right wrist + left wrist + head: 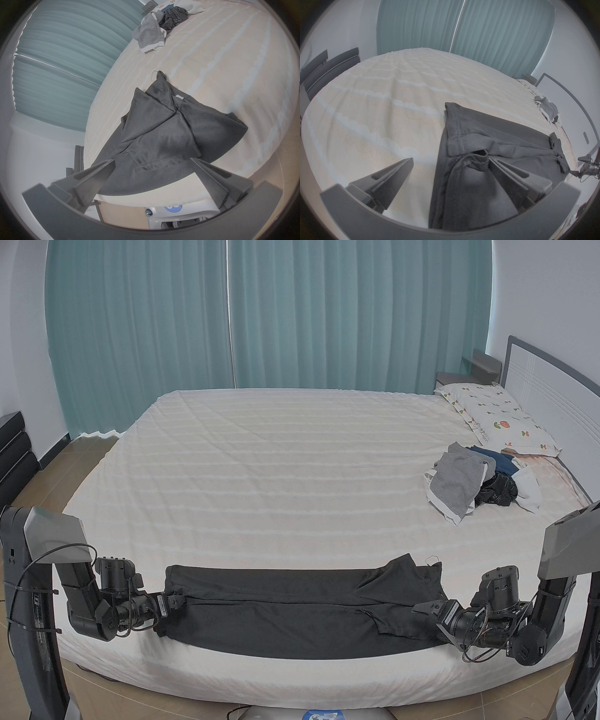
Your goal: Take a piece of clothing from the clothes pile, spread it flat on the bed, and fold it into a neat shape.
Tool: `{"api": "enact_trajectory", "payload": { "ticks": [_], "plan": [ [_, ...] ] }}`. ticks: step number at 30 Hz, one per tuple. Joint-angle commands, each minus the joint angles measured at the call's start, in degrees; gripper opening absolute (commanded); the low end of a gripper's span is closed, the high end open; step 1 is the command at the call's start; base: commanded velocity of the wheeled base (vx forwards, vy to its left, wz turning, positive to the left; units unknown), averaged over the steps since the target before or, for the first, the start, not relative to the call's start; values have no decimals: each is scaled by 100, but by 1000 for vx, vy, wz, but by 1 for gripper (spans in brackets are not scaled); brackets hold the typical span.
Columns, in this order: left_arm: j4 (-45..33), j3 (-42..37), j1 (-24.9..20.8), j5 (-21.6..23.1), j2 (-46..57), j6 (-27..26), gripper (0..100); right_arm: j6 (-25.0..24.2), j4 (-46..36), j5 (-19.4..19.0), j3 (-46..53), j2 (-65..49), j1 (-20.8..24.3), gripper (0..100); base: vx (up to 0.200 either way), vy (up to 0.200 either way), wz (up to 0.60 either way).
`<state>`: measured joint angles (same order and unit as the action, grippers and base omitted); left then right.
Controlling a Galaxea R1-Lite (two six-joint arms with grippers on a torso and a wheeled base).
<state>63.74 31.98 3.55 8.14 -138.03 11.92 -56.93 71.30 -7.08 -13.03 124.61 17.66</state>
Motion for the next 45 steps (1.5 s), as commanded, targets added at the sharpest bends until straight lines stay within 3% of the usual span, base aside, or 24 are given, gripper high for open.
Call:
{"api": "enact_trajectory", "payload": {
  "ticks": [1, 5, 6, 19, 38, 41, 42, 45],
  "plan": [
    [-11, 81, 190, -15, -92, 3, 100, -2, 6, 5, 29, 19, 9, 100, 0, 0, 0],
    [-38, 248, 419, -15, -66, 3, 100, -2, 6, 5, 46, 10, 18, 100, 0, 0, 0],
    [-1971, 1162, -135, 539, 769, 2200, 100, 24, 15, 14, 29, 107, 27, 100, 0, 0, 0],
    [-1822, 1100, -337, 557, 840, 2649, 100, 33, 15, 14, 38, 107, 35, 100, 0, 0, 0],
    [-1558, 1074, -364, 460, 620, 2534, 100, 33, 15, 14, 46, 142, 70, 100, 0, 0, 0],
    [-1602, 1021, -311, 434, 629, 2288, 100, 33, 15, 67, 55, 151, 106, 100, 0, 0, 0],
    [-1593, 960, -284, 390, 629, 2183, 0, 33, 15, 93, 46, 151, 106, 100, 0, 0, 0],
    [-1576, 784, -267, 152, 620, 1849, 0, 33, 15, 128, 46, 151, 106, 100, 0, 0, 0]
  ]
}}
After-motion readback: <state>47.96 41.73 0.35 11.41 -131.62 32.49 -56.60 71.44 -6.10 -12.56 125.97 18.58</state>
